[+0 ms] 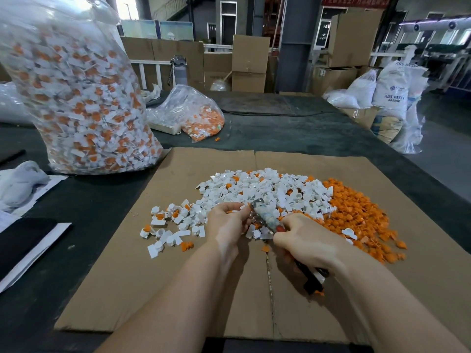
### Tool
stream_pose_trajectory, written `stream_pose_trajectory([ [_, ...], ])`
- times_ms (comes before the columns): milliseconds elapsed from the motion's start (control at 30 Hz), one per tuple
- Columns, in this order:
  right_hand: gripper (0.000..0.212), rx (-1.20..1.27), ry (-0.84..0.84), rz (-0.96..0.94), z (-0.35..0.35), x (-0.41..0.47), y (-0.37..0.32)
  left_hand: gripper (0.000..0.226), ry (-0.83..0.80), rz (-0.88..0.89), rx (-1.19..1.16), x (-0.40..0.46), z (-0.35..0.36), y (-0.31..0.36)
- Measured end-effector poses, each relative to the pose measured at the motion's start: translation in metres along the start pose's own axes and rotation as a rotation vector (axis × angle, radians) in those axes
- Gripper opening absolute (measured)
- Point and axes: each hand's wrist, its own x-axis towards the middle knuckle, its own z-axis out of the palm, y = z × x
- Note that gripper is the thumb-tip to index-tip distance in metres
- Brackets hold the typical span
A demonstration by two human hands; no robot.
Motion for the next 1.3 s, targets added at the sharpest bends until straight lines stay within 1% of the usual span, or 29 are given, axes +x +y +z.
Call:
stream_pose_trajectory([
  [267, 0.030, -0.189, 0.079, -0.016, 0.005, 0.005, 0.007, 0.008, 0.026, 0.032, 0.021, 0.001, 0.001, -0.005],
  [400, 0.028, -0.193, 0.138, -0.036, 0.010, 0.008, 0.014, 0.007, 0.037, 0.042, 0.030, 0.001, 0.002, -0.007],
  [467, 0.023, -0.136, 0.153, -0.050, 0.011, 0.008, 0.019, 0.007, 0.022, 0.046, 0.009, 0.000, 0.002, -0.006],
  [533, 0.029, -0.052, 0.192, -0.035, 0.010, 0.006, 0.027, 0.007, 0.001, 0.043, -0.010, -0.002, -0.001, -0.007],
  [567, 0.033, -0.047, 0.234, -0.021, 0.008, 0.006, 0.030, 0.007, -0.008, 0.053, -0.002, -0.003, -0.003, -0.007],
  [600, 0.035, -0.083, 0.288, -0.006, 0.006, 0.007, 0.034, 0.008, -0.015, 0.076, 0.032, -0.003, -0.006, -0.009],
  [733, 0.045, -0.330, 0.524, 0.052, -0.004, 0.017, 0.052, 0.021, -0.044, 0.241, 0.357, -0.003, -0.015, -0.017],
  [800, 0.052, -0.432, 0.589, 0.077, -0.008, 0.023, 0.062, 0.023, -0.058, 0.282, 0.431, -0.005, -0.015, -0.018],
  [900, 0.057, -0.564, 0.631, 0.099, -0.013, 0.029, 0.076, 0.023, -0.056, 0.332, 0.518, -0.004, -0.015, -0.020],
  [1033, 0.064, -0.610, 0.628, 0.110, -0.014, 0.035, 0.085, 0.025, -0.066, 0.348, 0.574, -0.002, -0.016, -0.023],
  [1133, 0.065, -0.721, 0.620, 0.146, -0.010, 0.033, 0.082, 0.017, -0.044, 0.368, 0.596, -0.001, -0.017, -0.025],
  [1167, 0.062, -0.758, 0.648, 0.113, -0.007, 0.031, 0.079, 0.013, -0.042, 0.377, 0.603, -0.001, -0.017, -0.025],
  [1200, 0.055, -0.736, 0.688, 0.023, -0.004, 0.030, 0.074, 0.011, -0.049, 0.381, 0.604, -0.001, -0.017, -0.024],
  [1233, 0.045, -0.667, 0.716, -0.117, 0.001, 0.029, 0.068, 0.010, -0.063, 0.378, 0.596, -0.001, -0.017, -0.024],
  [1267, 0.036, -0.569, 0.717, -0.273, 0.008, 0.027, 0.061, 0.011, -0.081, 0.370, 0.583, -0.001, -0.017, -0.024],
  [1300, 0.031, -0.478, 0.696, -0.405, 0.015, 0.025, 0.054, 0.010, -0.098, 0.363, 0.571, -0.002, -0.015, -0.023],
])
